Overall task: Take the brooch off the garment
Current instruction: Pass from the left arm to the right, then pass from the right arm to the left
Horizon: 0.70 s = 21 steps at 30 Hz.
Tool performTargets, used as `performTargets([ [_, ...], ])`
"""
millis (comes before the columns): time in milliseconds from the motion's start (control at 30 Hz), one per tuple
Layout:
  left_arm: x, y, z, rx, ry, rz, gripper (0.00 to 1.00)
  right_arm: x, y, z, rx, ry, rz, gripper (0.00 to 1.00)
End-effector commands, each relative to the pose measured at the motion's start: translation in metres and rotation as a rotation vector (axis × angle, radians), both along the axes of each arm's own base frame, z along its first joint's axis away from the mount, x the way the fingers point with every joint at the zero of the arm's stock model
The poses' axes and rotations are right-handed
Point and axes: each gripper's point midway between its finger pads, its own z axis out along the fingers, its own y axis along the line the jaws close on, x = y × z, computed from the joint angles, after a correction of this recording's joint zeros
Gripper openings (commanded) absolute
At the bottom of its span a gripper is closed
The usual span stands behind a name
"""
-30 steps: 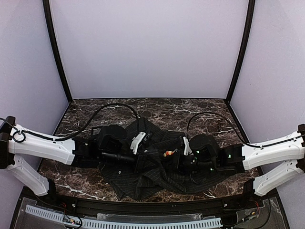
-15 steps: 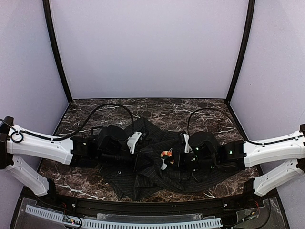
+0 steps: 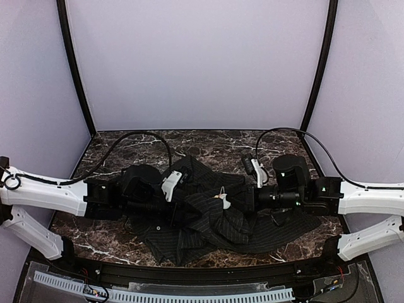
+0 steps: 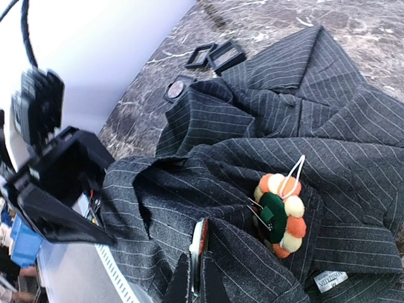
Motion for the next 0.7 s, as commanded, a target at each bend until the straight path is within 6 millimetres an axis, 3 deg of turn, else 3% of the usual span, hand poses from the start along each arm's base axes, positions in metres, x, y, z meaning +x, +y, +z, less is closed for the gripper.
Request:
performTargets([
  [0, 0.005, 0.020, 0.032, 0.011, -0.136, 0.010, 0.63, -0.017, 0.005, 0.020, 0.037, -0.085, 0.213, 0.00],
  [33, 0.004, 0.022, 0.042, -0.012, -0.154, 0.007, 0.71, -0.019, 0.006, 0.023, 0.057, -0.088, 0.242, 0.00],
  [167, -0.001, 0.023, 0.064, -0.065, -0.201, -0.029, 0.86, -0.025, 0.010, 0.032, 0.124, -0.089, 0.326, 0.00],
  [367, -0.003, 0.014, 0.065, -0.080, -0.185, -0.055, 0.90, -0.014, 0.011, 0.041, 0.146, -0.121, 0.305, 0.00],
  [500, 0.006, 0.010, 0.059, -0.077, -0.172, 0.001, 0.93, 0.000, 0.007, 0.037, 0.093, -0.147, 0.234, 0.00],
  [667, 0.008, -0.012, 0.043, -0.092, -0.110, -0.012, 0.91, 0.011, -0.002, 0.041, 0.001, -0.227, 0.138, 0.00],
])
